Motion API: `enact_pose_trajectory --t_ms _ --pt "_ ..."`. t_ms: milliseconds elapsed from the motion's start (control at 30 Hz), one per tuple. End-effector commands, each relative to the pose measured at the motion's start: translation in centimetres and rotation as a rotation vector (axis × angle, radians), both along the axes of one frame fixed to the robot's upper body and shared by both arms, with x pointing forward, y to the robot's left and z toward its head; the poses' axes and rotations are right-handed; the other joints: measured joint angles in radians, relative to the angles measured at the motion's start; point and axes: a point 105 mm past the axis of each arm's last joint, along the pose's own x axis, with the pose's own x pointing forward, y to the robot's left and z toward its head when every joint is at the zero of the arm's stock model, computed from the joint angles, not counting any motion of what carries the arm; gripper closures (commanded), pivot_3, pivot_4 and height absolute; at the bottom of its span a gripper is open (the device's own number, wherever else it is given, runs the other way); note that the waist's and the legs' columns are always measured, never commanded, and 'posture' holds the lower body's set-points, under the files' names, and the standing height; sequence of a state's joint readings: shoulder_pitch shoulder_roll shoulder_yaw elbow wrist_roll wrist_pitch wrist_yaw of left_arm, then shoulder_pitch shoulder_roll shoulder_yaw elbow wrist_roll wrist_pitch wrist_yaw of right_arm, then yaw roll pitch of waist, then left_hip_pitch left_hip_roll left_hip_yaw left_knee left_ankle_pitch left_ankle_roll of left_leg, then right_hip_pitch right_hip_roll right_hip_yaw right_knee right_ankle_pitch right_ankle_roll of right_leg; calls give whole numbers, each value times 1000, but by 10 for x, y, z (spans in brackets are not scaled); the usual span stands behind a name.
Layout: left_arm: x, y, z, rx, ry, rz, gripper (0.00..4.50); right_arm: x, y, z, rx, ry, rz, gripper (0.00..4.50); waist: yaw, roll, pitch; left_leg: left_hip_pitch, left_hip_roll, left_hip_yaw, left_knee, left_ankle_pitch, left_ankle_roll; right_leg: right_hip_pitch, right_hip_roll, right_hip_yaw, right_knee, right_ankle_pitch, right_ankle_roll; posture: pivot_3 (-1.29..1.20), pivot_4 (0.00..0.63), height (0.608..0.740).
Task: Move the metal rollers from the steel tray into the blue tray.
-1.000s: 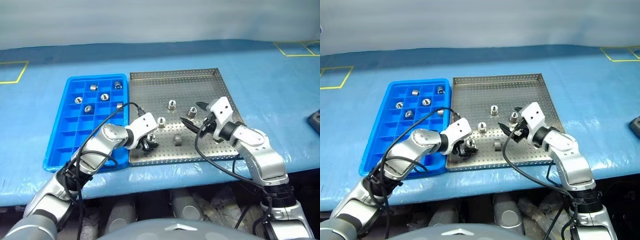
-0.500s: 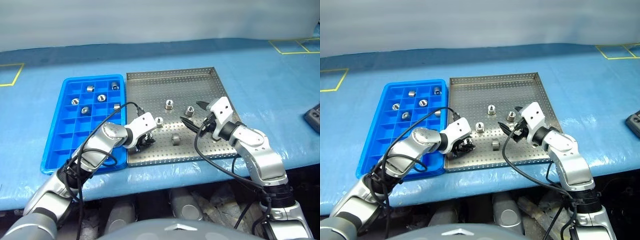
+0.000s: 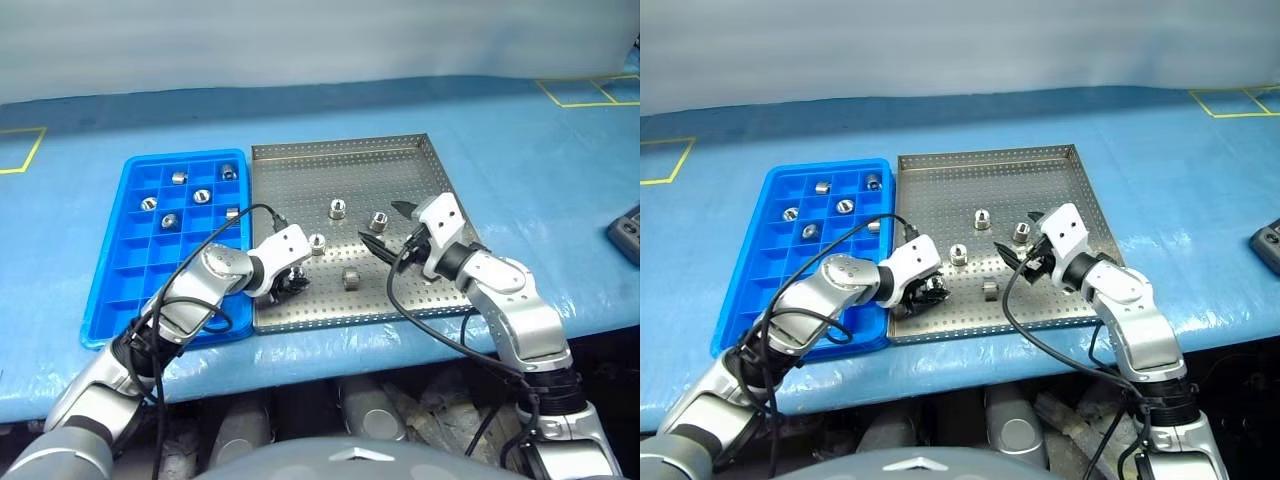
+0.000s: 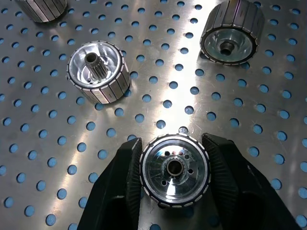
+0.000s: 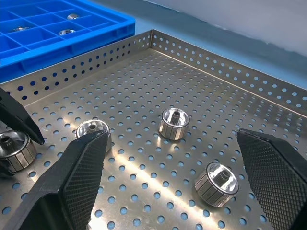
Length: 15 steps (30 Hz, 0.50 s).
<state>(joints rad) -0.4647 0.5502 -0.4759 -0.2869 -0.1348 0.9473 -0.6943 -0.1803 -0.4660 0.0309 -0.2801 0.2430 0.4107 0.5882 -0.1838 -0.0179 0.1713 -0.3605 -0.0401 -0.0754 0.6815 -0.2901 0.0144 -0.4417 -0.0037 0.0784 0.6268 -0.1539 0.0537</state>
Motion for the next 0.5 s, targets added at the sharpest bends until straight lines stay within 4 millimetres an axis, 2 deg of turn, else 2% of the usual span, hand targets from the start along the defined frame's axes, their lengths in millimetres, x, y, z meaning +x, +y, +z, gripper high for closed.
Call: enact_pose_trajectory --t_ms 33,133,267,367,500 --pt "8 5 24 -95 -73 57 2827 0 5 14 12 -64 18 0 0 0 0 0 0 0 0 0 0 0 0 0 0 0 0 -208 150 740" --pt "9 9 50 -229 -123 111 2827 -3 11 14 19 -63 44 0 2 0 0 -1 0 0 0 0 0 -1 0 0 0 0 0 -210 150 740" --pt "7 29 69 -254 -190 191 2827 -10 22 12 24 -48 121 0 5 0 0 -2 0 0 0 0 1 -2 -1 0 0 0 0 -180 150 740" --pt "6 53 80 -226 -250 270 2827 -19 35 14 36 -40 220 0 8 0 0 -1 0 0 0 -1 1 -2 -1 1 0 0 0 -155 150 740" --pt "4 95 94 -166 -334 420 2827 -26 52 15 39 -30 328 0 11 0 0 -1 0 0 0 -1 1 -1 -1 0 0 0 0 -119 150 740"
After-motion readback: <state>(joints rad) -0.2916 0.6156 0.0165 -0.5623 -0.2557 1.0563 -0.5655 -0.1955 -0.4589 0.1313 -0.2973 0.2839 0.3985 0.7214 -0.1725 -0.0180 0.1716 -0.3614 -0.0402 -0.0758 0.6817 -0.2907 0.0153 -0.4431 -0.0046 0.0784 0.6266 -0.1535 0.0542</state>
